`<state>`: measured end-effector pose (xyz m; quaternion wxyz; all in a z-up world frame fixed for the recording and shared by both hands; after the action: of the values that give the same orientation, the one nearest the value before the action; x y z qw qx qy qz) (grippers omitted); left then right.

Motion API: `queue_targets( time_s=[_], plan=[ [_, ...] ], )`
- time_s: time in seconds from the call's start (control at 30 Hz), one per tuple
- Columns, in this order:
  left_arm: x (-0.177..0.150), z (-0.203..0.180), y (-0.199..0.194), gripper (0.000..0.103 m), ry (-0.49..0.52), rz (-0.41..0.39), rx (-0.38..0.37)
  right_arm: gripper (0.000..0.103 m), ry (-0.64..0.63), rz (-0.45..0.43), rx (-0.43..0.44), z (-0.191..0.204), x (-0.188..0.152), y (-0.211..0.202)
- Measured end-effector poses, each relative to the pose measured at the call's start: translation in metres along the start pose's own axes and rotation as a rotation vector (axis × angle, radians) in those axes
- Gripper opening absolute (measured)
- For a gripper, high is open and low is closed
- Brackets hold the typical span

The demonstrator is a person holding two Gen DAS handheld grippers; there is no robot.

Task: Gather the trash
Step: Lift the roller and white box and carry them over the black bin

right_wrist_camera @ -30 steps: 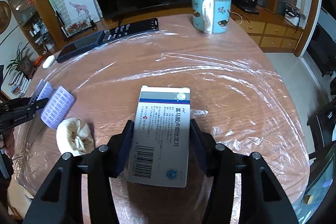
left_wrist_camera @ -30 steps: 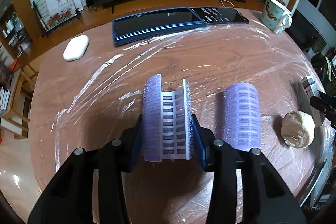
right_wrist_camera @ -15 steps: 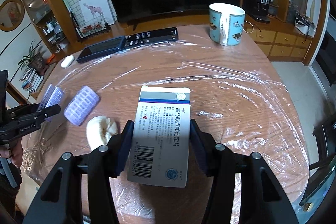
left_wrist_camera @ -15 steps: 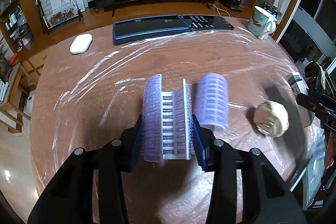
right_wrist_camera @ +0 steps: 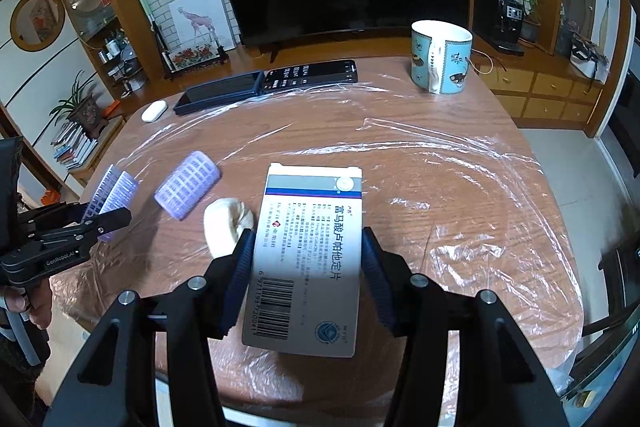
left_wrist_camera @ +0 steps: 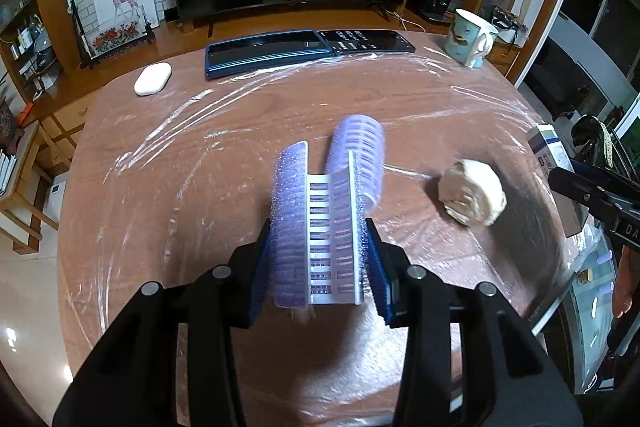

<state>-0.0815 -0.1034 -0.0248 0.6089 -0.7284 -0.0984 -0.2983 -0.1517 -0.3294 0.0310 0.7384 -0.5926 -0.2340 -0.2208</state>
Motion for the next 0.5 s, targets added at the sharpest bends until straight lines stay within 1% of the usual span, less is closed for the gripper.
queue_targets(
  time_s=[0.17,0.5],
  plan=[
    [-0.01,-0.011,-0.008,0.044,-0.002,-0.005,-0.004,0.052,-0.019,0.002,0.02,0.008,-0.008,-0.007],
    [-0.029,-0.036,-0.026,0.044,0.019,-0.011,-0.025,0.052,-0.059,0.004,0.09,0.027,-0.023,-0.028]
  ],
)
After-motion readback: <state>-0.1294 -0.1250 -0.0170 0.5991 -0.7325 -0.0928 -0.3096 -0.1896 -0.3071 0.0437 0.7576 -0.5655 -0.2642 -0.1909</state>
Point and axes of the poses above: each gripper's, at about its wrist camera, not at the fingertips, and y roughly the way its jaws point, z to its left, x to its top, the point moved 9 cm from there along y, roughly the way its jaws point, and after that the axes turned 1 degree about -y, right-handed, at the moved point
